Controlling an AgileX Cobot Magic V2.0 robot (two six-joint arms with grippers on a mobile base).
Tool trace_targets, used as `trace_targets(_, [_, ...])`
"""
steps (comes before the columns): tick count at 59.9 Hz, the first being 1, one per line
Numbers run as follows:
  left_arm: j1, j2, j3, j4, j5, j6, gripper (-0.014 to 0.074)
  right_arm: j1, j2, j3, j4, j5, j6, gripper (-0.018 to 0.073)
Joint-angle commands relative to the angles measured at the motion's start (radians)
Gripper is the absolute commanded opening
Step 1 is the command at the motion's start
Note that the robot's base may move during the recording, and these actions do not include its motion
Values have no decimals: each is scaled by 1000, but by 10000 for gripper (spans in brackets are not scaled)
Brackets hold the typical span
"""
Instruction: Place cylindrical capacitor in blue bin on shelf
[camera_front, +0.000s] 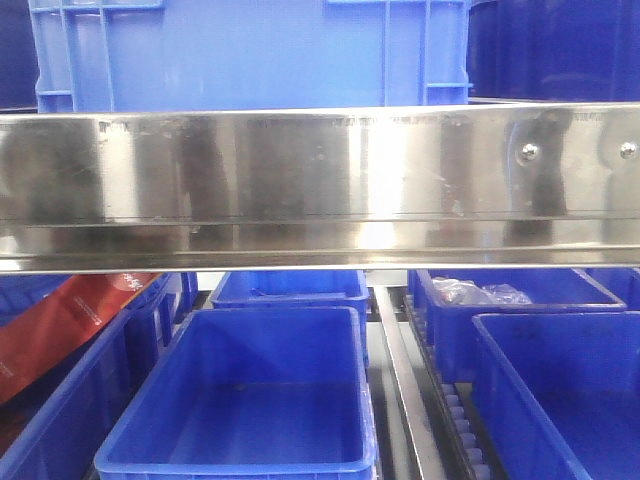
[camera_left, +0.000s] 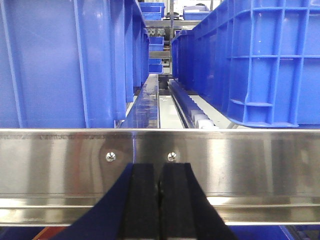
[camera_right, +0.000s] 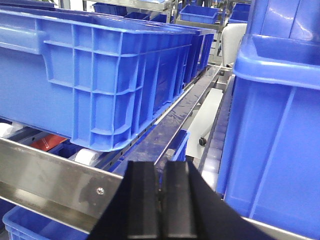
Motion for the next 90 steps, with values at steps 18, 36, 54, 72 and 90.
trace_targets(18, [1,-6,-1,-6,-21,-6,-111,-4,-7,5,-6,-23,-5,-60])
trace_targets(36, [1,-6,-1,-6,-21,-6,-111,-4,-7,5,-6,-34,-5,-60])
trace_targets(54, [1,-6,-1,-6,-21,-6,-111,-102,-7,13,-29,-71,46,-60])
trace_targets(72, [1,-6,-1,-6,-21,-6,-111,-364,-174,215,-81,-177,166,-60])
trace_targets(90, [1,-6,-1,-6,-21,-6,-111,-403,-334,445,-81,-188,166,-60])
